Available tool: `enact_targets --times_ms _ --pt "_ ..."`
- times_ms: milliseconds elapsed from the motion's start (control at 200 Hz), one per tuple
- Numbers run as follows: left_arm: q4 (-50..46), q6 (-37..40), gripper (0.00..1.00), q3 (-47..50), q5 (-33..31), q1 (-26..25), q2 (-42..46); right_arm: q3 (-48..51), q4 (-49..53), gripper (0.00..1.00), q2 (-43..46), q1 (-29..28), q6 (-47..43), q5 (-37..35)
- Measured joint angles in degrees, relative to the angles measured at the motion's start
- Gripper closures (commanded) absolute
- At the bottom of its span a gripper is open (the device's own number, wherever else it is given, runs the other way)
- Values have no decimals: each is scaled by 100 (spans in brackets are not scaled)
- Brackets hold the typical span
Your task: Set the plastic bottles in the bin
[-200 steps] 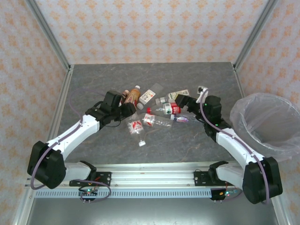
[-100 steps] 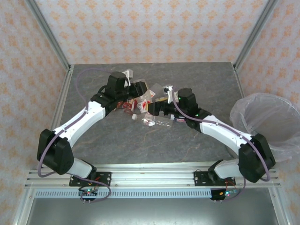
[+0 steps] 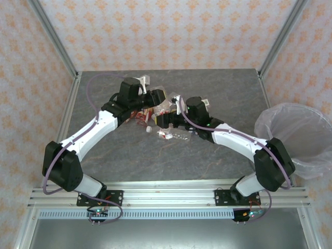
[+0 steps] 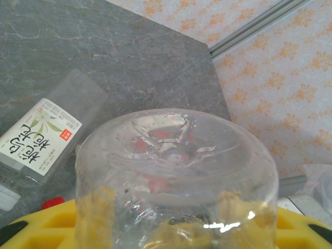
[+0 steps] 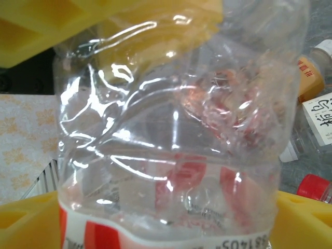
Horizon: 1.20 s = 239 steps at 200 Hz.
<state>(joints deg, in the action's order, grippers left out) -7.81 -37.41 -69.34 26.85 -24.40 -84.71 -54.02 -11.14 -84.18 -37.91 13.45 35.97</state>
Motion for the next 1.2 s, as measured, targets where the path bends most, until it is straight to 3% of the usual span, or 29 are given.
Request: enact_targets --times_ms 165,345,425,550,606,836,1046,1196 --pt "4 0 49 -7 20 0 -11 -7 2 30 0 -22 -22 -146" --pt "63 0 44 -11 22 0 -52 -76 24 40 -74 -57 -22 -173" --pt "68 7 33 -11 28 0 -74 -76 44 42 -74 -57 -33 -195" --pt "103 4 6 -20 127 0 -74 -76 44 43 -74 -59 -111 -306" --pt "105 72 0 -22 157 0 -50 -74 48 43 -74 -55 -133 -391" --pt "33 160 0 -26 -17 -26 444 -50 94 43 -55 -57 -175 -719" --pt "48 433 0 151 -732 -26 1187 190 435 44 267 -57 -260 -1296" --pt "374 632 0 817 -1198 -26 1589 219 905 44 726 -57 -481 -1823"
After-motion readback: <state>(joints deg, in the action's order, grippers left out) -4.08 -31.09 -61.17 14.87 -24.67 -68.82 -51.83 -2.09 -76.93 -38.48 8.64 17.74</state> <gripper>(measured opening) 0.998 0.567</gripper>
